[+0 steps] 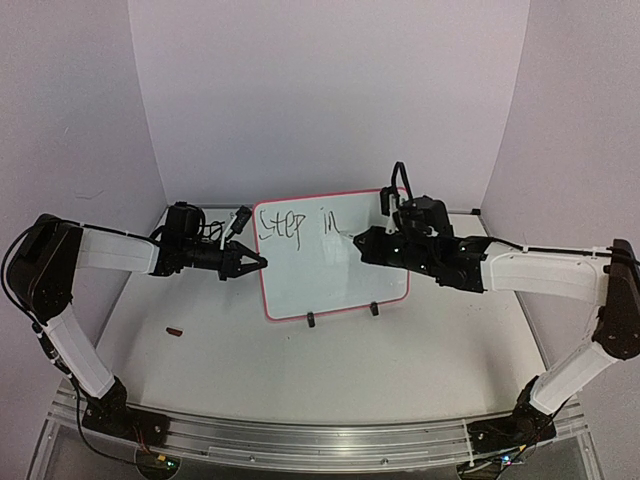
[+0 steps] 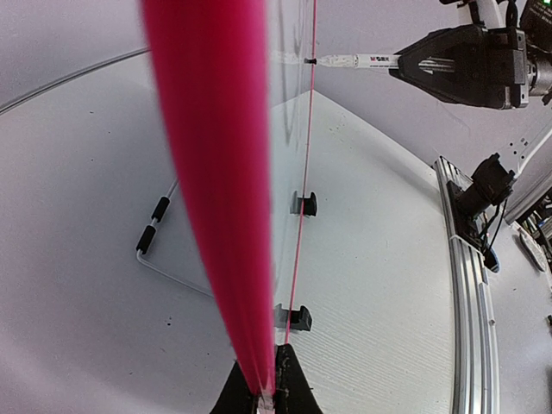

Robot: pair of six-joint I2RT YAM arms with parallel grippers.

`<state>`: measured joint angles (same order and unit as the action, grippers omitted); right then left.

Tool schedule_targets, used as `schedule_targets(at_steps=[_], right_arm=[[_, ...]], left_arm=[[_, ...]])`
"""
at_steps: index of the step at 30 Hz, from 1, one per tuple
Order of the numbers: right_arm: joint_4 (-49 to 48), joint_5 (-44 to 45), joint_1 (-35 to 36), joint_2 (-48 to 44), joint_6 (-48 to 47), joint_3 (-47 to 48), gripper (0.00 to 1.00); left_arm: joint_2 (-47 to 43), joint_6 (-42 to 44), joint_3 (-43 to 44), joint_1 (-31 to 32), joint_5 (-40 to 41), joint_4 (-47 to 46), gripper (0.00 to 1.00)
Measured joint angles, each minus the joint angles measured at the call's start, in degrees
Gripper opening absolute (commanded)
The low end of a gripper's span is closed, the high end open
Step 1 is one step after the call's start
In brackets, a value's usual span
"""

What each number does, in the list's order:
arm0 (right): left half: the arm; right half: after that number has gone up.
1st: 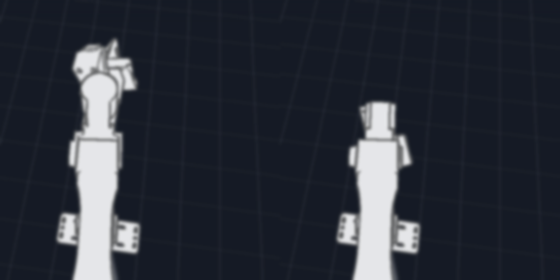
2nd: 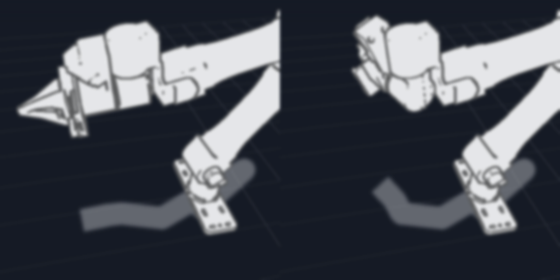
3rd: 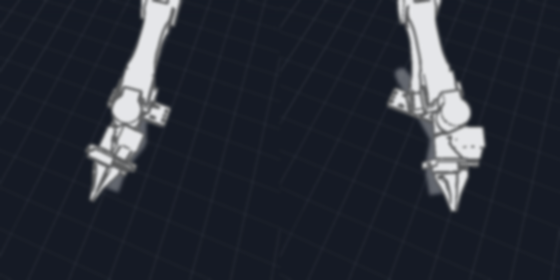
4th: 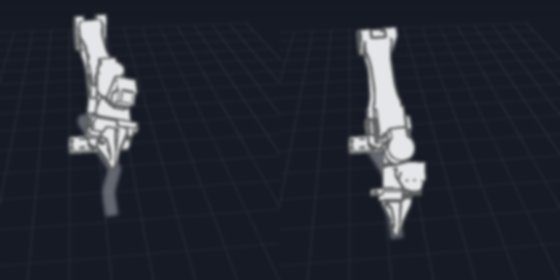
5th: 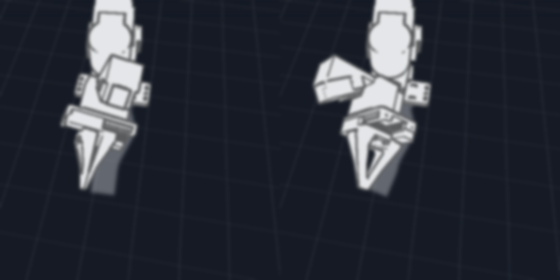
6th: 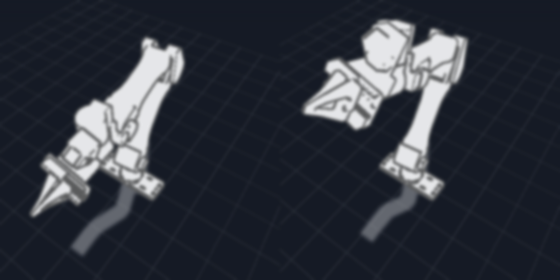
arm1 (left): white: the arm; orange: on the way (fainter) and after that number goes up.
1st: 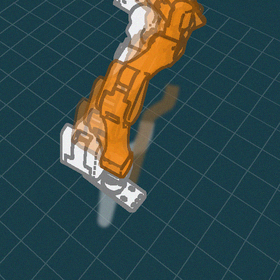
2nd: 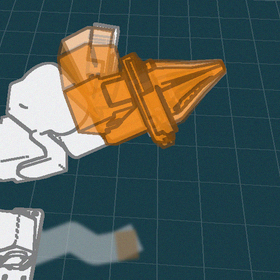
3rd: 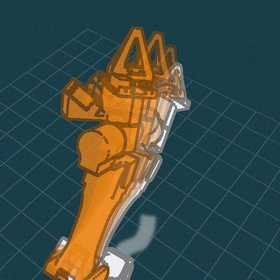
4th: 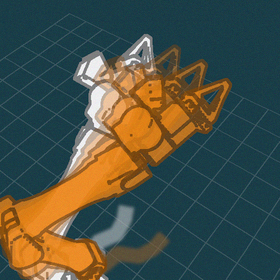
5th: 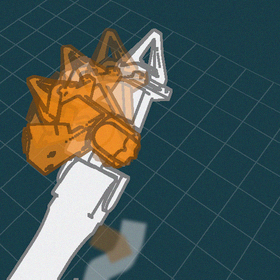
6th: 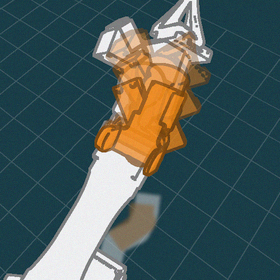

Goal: Write a sentence on the whiteboard

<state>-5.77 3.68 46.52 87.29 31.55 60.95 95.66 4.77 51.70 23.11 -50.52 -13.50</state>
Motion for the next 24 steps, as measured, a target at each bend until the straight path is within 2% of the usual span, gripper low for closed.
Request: schedule_targets(at_steps=[10, 24], right_arm=[[0.7, 1.6, 0.0, -2.2, -1.5, 0.9, 0.0], [0.7, 0.2, 0.0, -0.5, -2.6, 4.3, 0.0]], left_arm=[[0.0, 0.3, 0.0, 0.0, 0.0, 0.0, 0.0], [0.0, 0.4, 0.0, 0.1, 0.0, 0.0, 0.0]])
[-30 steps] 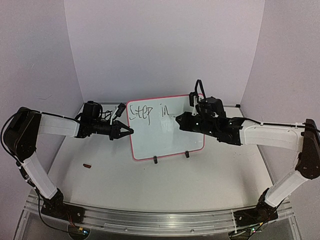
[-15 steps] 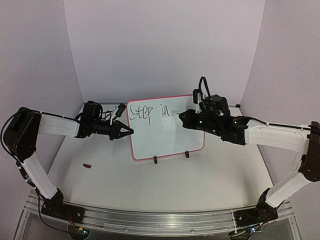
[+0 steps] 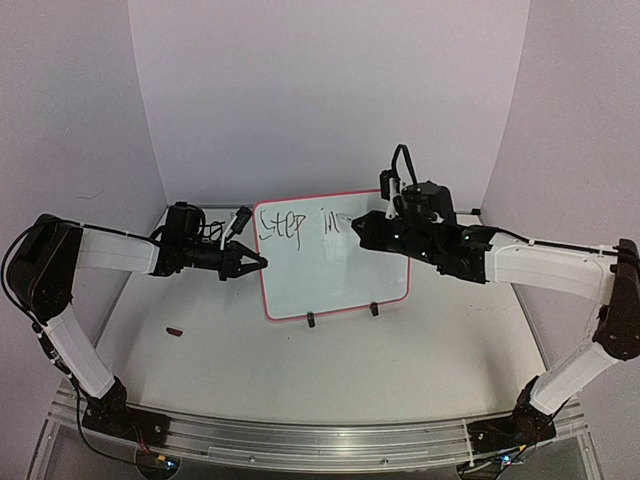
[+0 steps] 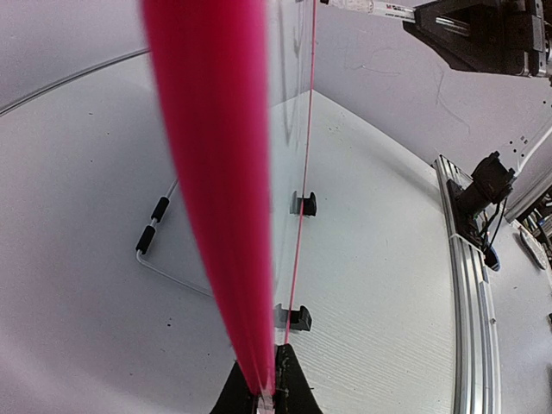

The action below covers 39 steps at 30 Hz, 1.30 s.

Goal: Write a sentence on the whiteboard

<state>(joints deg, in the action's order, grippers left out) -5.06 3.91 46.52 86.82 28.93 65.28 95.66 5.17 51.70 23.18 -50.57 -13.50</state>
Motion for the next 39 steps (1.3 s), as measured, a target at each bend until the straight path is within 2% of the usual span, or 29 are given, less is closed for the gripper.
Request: schedule_targets(at_steps=[13, 25, 39], right_arm=[[0.0, -0.1, 0.0, 1.7, 0.1, 0.1, 0.0], [0.2, 4.0, 0.0, 0.0, 0.2, 0.1, 0.0], [0.0, 0.9, 0.0, 0.0, -1.9, 0.3, 0.0]], left_arm=[[0.0, -0.1, 0.0, 0.0, 0.1, 0.0, 0.0], [0.0, -0.1, 0.0, 0.0, 0.0, 0.0, 0.0], [0.0, 0.0, 0.0, 0.0, 0.0, 0.0, 0.0]])
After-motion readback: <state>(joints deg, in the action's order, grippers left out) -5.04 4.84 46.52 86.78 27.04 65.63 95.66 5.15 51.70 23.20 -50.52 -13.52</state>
